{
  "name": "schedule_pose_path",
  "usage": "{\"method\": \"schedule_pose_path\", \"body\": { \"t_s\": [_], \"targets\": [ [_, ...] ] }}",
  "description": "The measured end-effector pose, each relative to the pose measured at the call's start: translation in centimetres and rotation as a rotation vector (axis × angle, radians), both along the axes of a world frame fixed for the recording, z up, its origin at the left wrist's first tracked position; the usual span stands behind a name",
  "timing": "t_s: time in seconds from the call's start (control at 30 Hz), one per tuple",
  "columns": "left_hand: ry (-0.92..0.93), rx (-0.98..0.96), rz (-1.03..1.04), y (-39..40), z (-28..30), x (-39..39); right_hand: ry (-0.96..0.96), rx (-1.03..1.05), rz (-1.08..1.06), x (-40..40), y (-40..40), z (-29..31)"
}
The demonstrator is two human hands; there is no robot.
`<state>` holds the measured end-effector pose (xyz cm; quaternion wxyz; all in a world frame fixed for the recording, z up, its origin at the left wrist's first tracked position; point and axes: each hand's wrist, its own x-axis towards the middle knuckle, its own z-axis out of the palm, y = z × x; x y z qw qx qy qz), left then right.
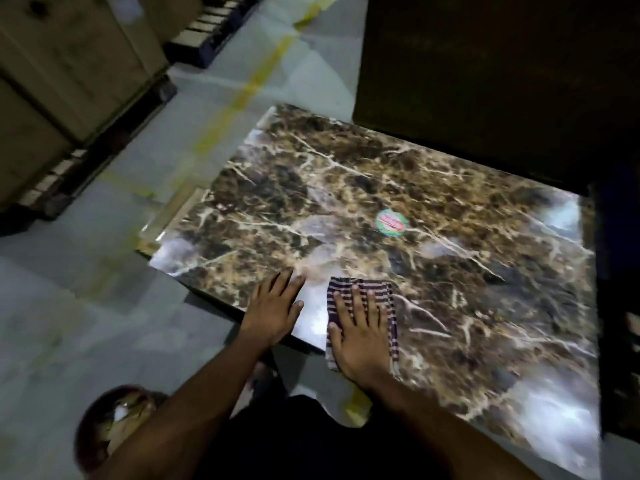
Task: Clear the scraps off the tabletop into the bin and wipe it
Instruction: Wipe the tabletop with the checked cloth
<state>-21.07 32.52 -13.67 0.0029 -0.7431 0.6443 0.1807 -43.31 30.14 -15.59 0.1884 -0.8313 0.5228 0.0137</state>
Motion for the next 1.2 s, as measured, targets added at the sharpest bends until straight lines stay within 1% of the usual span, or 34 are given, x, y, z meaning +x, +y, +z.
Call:
{"method": "schedule_pose_path", "body": {
  "t_s": [0.13, 0.23, 0.33, 0.47, 0.6, 0.67, 0.8, 0.87, 0.97, 1.2],
  "targets": [
    [-0.031, 0.008, 0.035, 0.0, 0.5, 8.9, -0.011, -0.007, 0.041, 11.2, -0.3, -0.1],
    [-0.075, 0.027, 0.085, 0.4, 0.8, 16.0, -0.014, -0.024, 0.053, 20.0, -0.8, -0.1],
    [-0.080, 0.017, 0.158, 1.0, 1.2, 21.9, -0.028, -0.035, 0.073, 27.3, -1.0, -0.1],
    [-0.040, 0.019, 0.239, 1.2, 1.5, 27.1, -0.049, -0.033, 0.194, 35.3, -1.3, -0.1],
    [0.006, -0.002, 0.423, 1.5, 1.3, 31.2, -0.045, -0.013, 0.313, 41.6, -2.0, -0.5],
    [0.020, -0.014, 0.455, 1.6, 1.2, 32.7, -0.052, -0.020, 0.372, 43.1, -3.0, -0.5],
    [0.045, -0.047, 0.368, 0.5, 1.7, 32.9, -0.022, -0.065, 0.448, 43.4, -5.5, -0.5],
    [0.061, -0.049, 0.366, -0.6, 1.7, 32.3, -0.005, -0.075, 0.458, 43.1, -7.2, -0.4],
    [0.042, -0.029, 0.362, -2.2, 1.5, 31.6, 0.000, -0.094, 0.472, 42.7, -10.8, -0.3],
    [0.001, 0.006, 0.280, -7.0, 0.9, 30.3, 0.010, -0.143, 0.452, 40.7, -21.6, -0.1]
  ]
}}
